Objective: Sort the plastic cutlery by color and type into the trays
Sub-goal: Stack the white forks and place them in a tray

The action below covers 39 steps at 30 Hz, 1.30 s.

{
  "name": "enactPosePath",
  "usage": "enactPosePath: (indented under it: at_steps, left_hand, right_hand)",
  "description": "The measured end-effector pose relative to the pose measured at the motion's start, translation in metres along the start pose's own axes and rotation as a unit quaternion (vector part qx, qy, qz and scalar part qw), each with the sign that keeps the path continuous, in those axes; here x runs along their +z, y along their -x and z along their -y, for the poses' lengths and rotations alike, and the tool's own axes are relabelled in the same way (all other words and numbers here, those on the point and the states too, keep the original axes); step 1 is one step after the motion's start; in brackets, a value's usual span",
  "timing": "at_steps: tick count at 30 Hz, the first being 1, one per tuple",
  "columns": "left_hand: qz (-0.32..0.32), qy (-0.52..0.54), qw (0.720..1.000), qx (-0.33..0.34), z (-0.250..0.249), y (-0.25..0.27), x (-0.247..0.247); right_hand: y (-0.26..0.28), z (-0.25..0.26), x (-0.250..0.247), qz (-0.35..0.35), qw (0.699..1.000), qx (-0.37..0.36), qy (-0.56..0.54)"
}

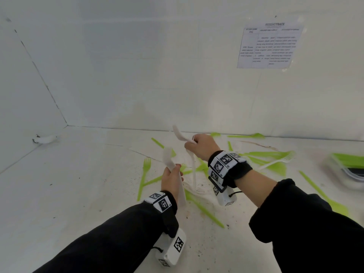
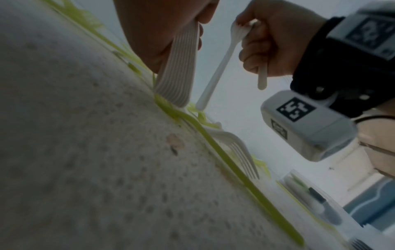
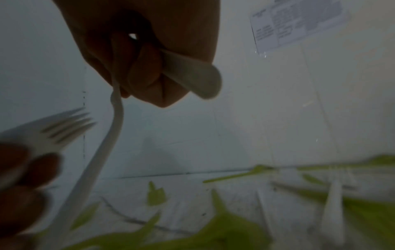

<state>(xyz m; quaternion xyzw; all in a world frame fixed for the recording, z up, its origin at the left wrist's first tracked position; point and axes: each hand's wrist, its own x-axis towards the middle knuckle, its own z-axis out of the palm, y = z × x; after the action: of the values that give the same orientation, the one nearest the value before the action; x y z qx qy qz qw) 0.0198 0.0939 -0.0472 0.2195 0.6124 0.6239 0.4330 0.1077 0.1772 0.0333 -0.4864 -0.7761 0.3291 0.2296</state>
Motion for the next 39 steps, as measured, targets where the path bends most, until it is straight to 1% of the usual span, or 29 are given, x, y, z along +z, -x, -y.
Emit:
enactPosePath:
  at_steps: [2, 4, 7, 9, 10, 12, 14, 16, 18, 19, 24, 26, 28, 29, 31, 32, 35, 37, 39]
  left_hand:
    - [0.020, -0.013, 1.000, 0.008, -0.001, 0.003, 0.005]
    - [0.057, 0.002, 0.998, 0.010, -0.002, 0.008, 0.008]
    - [0.103, 0.023, 0.994, -0.002, -0.001, 0.014, 0.010]
    - [0.113, 0.043, 0.993, -0.017, 0.000, 0.017, 0.010]
    - [0.112, 0.059, 0.991, -0.029, 0.000, 0.018, 0.009]
    - [0.111, 0.091, 0.988, -0.056, 0.002, 0.019, 0.008]
    - [0.114, 0.096, 0.986, -0.074, 0.004, 0.019, 0.006]
    - [0.120, 0.090, 0.985, -0.086, 0.004, 0.020, 0.005]
    - [0.124, 0.080, 0.986, -0.082, 0.003, 0.022, 0.005]
    - [0.127, 0.077, 0.986, -0.078, 0.003, 0.023, 0.005]
    - [0.146, 0.051, 0.986, -0.068, 0.003, 0.026, 0.007]
    - [0.144, 0.050, 0.986, -0.069, 0.003, 0.025, 0.008]
    - [0.130, 0.065, 0.987, -0.069, 0.003, 0.022, 0.009]
    - [0.122, 0.076, 0.987, -0.070, 0.003, 0.020, 0.009]
    - [0.109, 0.098, 0.986, -0.073, 0.004, 0.017, 0.009]
    - [0.102, 0.102, 0.987, -0.072, 0.005, 0.016, 0.008]
    - [0.095, 0.099, 0.988, -0.075, 0.007, 0.015, 0.009]
    - [0.098, 0.092, 0.988, -0.080, 0.007, 0.017, 0.010]
    - [0.107, 0.104, 0.985, -0.086, 0.009, 0.018, 0.010]
  right_hand:
    - [0.007, 0.005, 0.008, 0.020, 0.999, 0.031, -0.027]
    - [0.010, 0.009, 0.017, 0.024, 0.998, 0.046, -0.038]
    - [0.012, 0.010, 0.022, 0.007, 0.999, 0.045, 0.001]
    - [0.012, 0.009, 0.023, 0.001, 0.999, 0.042, 0.023]
    - [0.013, 0.008, 0.023, 0.011, 0.999, 0.045, 0.016]
    - [0.014, 0.005, 0.024, 0.044, 0.997, 0.052, -0.036]
    - [0.017, 0.003, 0.022, 0.066, 0.993, 0.057, -0.082]
    - [0.018, 0.001, 0.020, 0.043, 0.997, 0.046, -0.054]
    - [0.020, 0.001, 0.017, 0.006, 0.999, 0.033, 0.005]
    - [0.021, 0.001, 0.016, 0.003, 0.999, 0.030, 0.026]
    - [0.023, 0.001, 0.016, 0.017, 0.997, 0.021, 0.077]
    - [0.024, 0.000, 0.020, 0.038, 0.995, 0.010, 0.096]
    - [0.028, 0.000, 0.022, 0.063, 0.995, 0.014, 0.078]
    - [0.030, 0.000, 0.023, 0.066, 0.996, 0.025, 0.048]
    - [0.034, 0.000, 0.024, 0.044, 0.997, 0.058, -0.034]
    - [0.035, -0.001, 0.025, 0.029, 0.996, 0.067, -0.057]
    - [0.042, -0.005, 0.034, -0.002, 0.996, 0.068, -0.066]
    - [0.047, -0.010, 0.041, -0.005, 0.995, 0.076, -0.066]
    - [0.052, -0.015, 0.043, -0.010, 0.991, 0.098, -0.093]
